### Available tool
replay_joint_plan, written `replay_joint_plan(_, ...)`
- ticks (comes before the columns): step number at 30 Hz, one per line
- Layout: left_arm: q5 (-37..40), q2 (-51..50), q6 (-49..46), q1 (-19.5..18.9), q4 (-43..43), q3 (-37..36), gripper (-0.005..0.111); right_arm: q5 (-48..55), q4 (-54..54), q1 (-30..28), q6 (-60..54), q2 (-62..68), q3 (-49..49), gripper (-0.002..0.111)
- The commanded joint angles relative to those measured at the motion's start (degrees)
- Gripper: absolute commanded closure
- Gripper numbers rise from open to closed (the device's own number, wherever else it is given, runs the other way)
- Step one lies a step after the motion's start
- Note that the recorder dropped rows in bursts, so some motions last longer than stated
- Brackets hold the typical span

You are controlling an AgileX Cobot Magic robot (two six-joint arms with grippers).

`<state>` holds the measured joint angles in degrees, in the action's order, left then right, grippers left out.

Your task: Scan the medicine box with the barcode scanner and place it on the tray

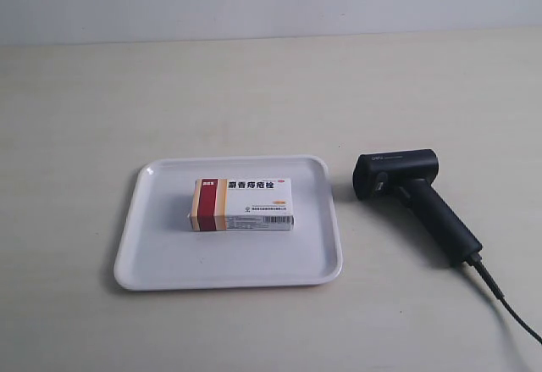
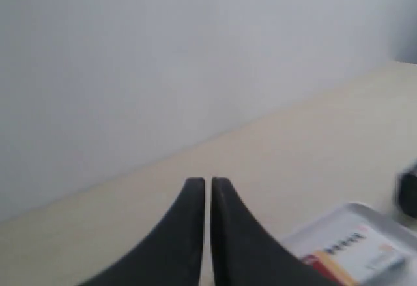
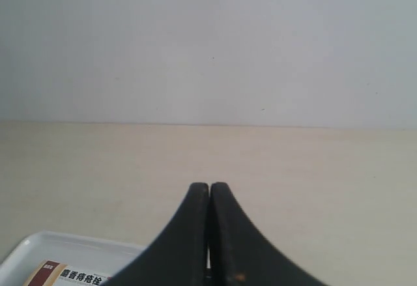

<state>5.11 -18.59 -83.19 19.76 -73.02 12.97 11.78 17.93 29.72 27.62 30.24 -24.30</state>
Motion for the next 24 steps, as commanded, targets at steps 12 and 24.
replay_joint_plan(12, -14.3, 14.3, 7.5, -14.6, 7.8, -13.0, 0.101, -0.7, 0.0, -0.1, -0.1, -0.2, 0.4, 0.108)
replay_joint_plan(24, 1.2, 14.7, 76.2, -14.6, 72.4, -13.0, 0.101, -1.0, 0.0, -0.1, -0.1, -0.2, 0.4, 0.108)
